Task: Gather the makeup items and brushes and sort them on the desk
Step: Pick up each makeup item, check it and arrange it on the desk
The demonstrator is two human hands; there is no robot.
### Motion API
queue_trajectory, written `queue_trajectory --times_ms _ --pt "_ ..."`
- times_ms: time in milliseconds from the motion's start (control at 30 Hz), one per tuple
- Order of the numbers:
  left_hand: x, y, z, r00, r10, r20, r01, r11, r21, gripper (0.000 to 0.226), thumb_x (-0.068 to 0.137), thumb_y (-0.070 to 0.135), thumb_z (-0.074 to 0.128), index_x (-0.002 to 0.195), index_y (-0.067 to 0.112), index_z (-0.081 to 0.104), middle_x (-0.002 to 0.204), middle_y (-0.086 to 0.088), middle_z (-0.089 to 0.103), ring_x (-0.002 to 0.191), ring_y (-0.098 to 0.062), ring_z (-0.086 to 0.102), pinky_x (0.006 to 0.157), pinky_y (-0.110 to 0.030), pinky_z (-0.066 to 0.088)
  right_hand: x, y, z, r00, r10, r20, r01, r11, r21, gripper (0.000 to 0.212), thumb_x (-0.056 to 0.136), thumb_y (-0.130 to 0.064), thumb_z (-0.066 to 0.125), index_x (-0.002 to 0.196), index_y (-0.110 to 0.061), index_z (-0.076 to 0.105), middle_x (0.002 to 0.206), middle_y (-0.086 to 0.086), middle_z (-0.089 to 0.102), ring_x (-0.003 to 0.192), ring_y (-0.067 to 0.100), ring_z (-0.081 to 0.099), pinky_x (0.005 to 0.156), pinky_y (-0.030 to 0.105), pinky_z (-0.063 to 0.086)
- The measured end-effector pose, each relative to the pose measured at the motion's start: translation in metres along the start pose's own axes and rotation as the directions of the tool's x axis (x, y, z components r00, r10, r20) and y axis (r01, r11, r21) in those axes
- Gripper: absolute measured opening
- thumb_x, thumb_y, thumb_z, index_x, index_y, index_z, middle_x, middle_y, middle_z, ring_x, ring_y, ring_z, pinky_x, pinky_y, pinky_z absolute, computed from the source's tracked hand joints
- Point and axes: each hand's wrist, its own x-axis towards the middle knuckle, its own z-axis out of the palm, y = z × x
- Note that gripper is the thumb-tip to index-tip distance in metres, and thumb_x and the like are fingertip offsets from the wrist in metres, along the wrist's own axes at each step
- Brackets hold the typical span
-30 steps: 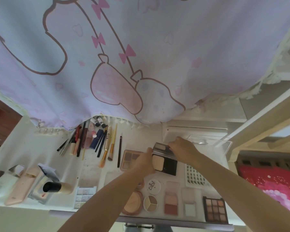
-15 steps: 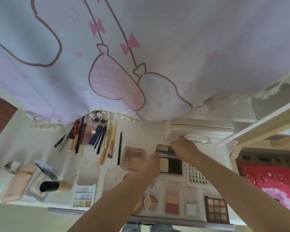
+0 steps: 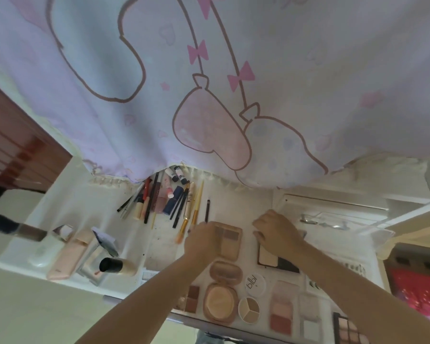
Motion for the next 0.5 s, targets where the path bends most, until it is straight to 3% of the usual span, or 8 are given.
queue_trajectory --times_ms 67,100,167,200,267,367,500 --pt "-0.003 -0.019 -0.010 0.998 -0.027 -0.049 0.027 1.000 -0.010 0.027 0.091 0.018 0.047 0.116 0.010 0.053 0.118 -0.005 0.056 0.111 -0.021 0.052 0.088 -0.029 0.045 0.016 -0.015 0.018 0.996 -0.068 0.065 0.068 0.998 0.014 0.025 0.062 -0.021 0.058 0.077 -0.005 0.069 0.073 0.011 0.067 0.071 0.030 0.064 0.052 0.036 0.050" --pt "-0.005 -0.027 -0.013 0.997 -0.039 -0.064 0.038 0.999 -0.021 0.028 0.091 0.018 0.047 0.117 0.011 0.053 0.120 -0.005 0.055 0.113 -0.021 0.050 0.091 -0.029 0.045 0.024 -0.022 0.027 0.990 -0.072 0.122 0.064 0.996 0.066 0.037 0.066 -0.022 0.055 0.094 -0.002 0.068 0.089 0.017 0.066 0.085 0.036 0.062 0.064 0.041 0.050" --pt "-0.010 -0.040 -0.020 0.995 -0.049 -0.082 0.046 0.998 -0.038 0.028 0.092 0.020 0.046 0.118 0.013 0.054 0.121 -0.004 0.055 0.115 -0.020 0.048 0.095 -0.028 0.042 0.037 -0.033 0.041 0.968 -0.023 0.251 0.016 0.999 0.028 0.053 0.081 -0.025 0.052 0.130 -0.007 0.046 0.125 0.017 0.050 0.116 0.034 0.046 0.090 0.039 0.040" --pt "-0.013 -0.045 -0.022 0.995 -0.047 -0.091 0.044 0.998 -0.036 0.028 0.092 0.021 0.046 0.119 0.014 0.054 0.121 -0.004 0.054 0.116 -0.019 0.047 0.095 -0.027 0.041 0.041 -0.035 0.043 0.947 -0.004 0.320 0.011 1.000 -0.021 0.064 0.082 -0.029 0.056 0.138 -0.011 0.033 0.132 0.013 0.041 0.122 0.030 0.040 0.094 0.037 0.036" --pt "-0.018 -0.054 -0.025 0.995 -0.050 -0.091 0.046 0.998 -0.043 0.030 0.093 0.022 0.045 0.121 0.013 0.052 0.122 -0.005 0.053 0.117 -0.019 0.047 0.095 -0.026 0.039 0.046 -0.041 0.048 0.920 0.020 0.392 0.010 0.997 -0.076 0.078 0.077 -0.035 0.063 0.140 -0.012 0.024 0.134 0.012 0.036 0.121 0.029 0.038 0.094 0.036 0.036" --pt "-0.023 -0.063 -0.025 0.996 -0.050 -0.072 0.045 0.996 -0.072 0.033 0.093 0.024 0.045 0.124 0.012 0.049 0.123 -0.006 0.052 0.118 -0.020 0.046 0.098 -0.027 0.038 0.047 -0.046 0.057 0.936 0.034 0.351 -0.003 0.996 -0.091 0.076 0.076 -0.037 0.064 0.137 -0.011 0.027 0.133 0.011 0.036 0.118 0.028 0.039 0.092 0.036 0.038" --pt "-0.027 -0.069 -0.029 0.999 -0.018 -0.028 0.015 0.993 -0.121 0.035 0.093 0.023 0.046 0.127 0.013 0.046 0.128 -0.005 0.049 0.121 -0.019 0.045 0.099 -0.026 0.036 0.048 -0.048 0.051 0.942 0.082 0.327 -0.091 0.996 0.012 0.080 0.072 -0.043 0.067 0.135 -0.013 0.030 0.131 0.008 0.037 0.119 0.025 0.036 0.095 0.031 0.037"
